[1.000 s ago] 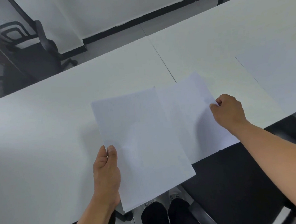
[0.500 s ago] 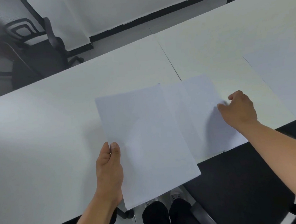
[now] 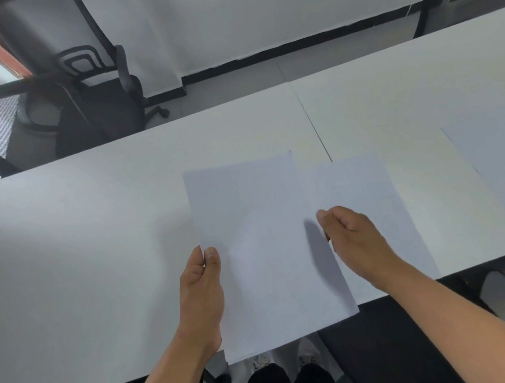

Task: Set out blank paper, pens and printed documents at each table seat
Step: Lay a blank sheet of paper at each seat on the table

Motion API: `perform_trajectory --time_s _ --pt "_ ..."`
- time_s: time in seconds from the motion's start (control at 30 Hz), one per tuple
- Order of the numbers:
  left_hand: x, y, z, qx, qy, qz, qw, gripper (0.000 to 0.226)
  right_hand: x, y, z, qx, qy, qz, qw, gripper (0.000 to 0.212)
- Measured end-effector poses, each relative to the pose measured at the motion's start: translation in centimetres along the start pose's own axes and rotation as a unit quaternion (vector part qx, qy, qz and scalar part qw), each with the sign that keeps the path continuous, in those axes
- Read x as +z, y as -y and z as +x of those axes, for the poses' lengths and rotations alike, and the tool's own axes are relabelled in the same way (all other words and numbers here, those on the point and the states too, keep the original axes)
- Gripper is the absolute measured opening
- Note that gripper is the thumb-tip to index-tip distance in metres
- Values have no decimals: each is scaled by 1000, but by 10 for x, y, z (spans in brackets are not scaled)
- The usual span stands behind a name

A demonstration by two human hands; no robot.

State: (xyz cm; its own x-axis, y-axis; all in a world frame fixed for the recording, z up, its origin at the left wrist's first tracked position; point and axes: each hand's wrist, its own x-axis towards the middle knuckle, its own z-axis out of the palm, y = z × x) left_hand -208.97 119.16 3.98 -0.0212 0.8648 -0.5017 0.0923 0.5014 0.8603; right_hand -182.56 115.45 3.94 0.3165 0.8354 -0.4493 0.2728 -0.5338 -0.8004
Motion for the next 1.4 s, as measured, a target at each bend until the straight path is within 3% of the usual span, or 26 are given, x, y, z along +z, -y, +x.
perform_trajectory --time_s 0.1,0.17,0.37,1.03,1.17,1.4 --pt "-9 -1 3 3 0 -4 1000 50 16 6 -3 18 3 46 999 25" --pt "-13 -1 3 -2 -1 -8 1000 58 24 8 -3 23 -4 55 998 21" --pt "-31 0 -2 -17 -26 -4 1000 32 40 17 -4 0 -15 45 999 14" --pt "-86 -3 15 0 -54 18 998 32 93 43 -7 -47 -10 42 998 15" --pt "-99 4 20 25 -52 28 998 46 108 44 -11 -53 -9 43 998 15" --pt "-122 5 17 -5 -54 31 998 39 130 51 -17 -52 -3 50 997 15"
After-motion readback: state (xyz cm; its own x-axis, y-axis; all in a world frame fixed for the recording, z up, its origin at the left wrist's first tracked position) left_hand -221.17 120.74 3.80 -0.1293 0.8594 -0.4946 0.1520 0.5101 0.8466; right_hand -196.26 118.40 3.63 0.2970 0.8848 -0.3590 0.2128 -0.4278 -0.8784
